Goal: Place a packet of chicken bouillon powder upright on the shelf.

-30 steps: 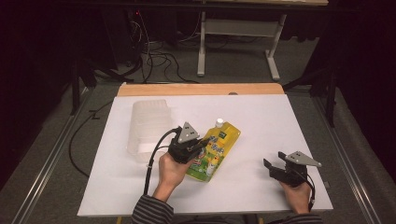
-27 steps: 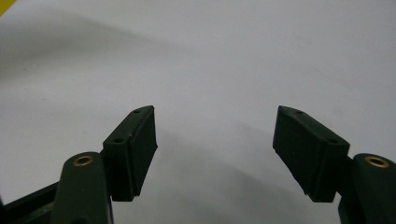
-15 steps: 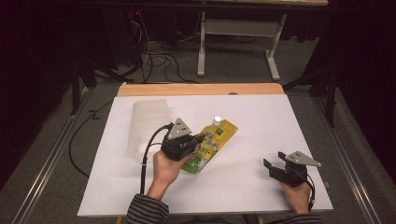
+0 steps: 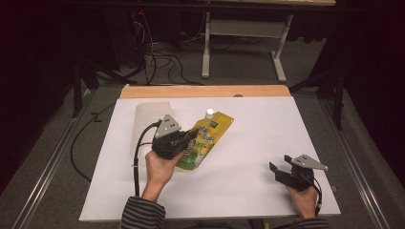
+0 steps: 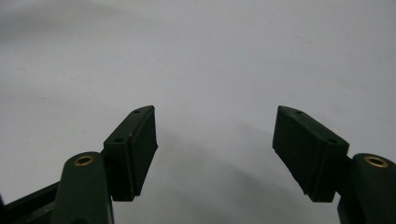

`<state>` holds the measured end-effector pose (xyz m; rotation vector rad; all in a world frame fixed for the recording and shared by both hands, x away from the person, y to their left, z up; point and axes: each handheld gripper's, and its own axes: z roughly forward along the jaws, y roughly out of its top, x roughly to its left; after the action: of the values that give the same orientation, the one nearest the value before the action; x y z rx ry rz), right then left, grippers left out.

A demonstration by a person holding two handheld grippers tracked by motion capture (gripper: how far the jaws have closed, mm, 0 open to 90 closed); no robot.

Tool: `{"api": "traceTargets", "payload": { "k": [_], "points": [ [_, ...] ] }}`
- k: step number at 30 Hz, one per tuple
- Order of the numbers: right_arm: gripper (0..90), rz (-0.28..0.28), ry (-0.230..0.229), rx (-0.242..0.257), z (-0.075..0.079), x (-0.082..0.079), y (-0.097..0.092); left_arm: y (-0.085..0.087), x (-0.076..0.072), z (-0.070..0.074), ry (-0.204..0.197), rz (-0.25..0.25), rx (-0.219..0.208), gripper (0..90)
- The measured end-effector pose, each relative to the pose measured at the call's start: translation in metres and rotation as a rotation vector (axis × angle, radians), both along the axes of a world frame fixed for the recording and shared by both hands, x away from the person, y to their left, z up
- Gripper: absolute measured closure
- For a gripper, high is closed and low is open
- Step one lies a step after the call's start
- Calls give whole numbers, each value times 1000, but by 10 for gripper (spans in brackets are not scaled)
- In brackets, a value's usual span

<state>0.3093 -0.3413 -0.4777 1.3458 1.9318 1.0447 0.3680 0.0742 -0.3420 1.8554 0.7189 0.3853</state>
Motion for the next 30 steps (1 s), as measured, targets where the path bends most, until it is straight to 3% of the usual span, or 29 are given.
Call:
{"api": "traceTargets", "payload": {
  "k": [14,20,30],
  "points": [
    [312,-2,-2,3,0,0,0,33,4,16,-44,94,-14,899],
    [312,2,-3,1,0,0,0,48,6,20,-51,141,-41,899],
    [312,-1,-2,2,0,0,0,67,13,23,-78,222,-48,899]
  ]
}}
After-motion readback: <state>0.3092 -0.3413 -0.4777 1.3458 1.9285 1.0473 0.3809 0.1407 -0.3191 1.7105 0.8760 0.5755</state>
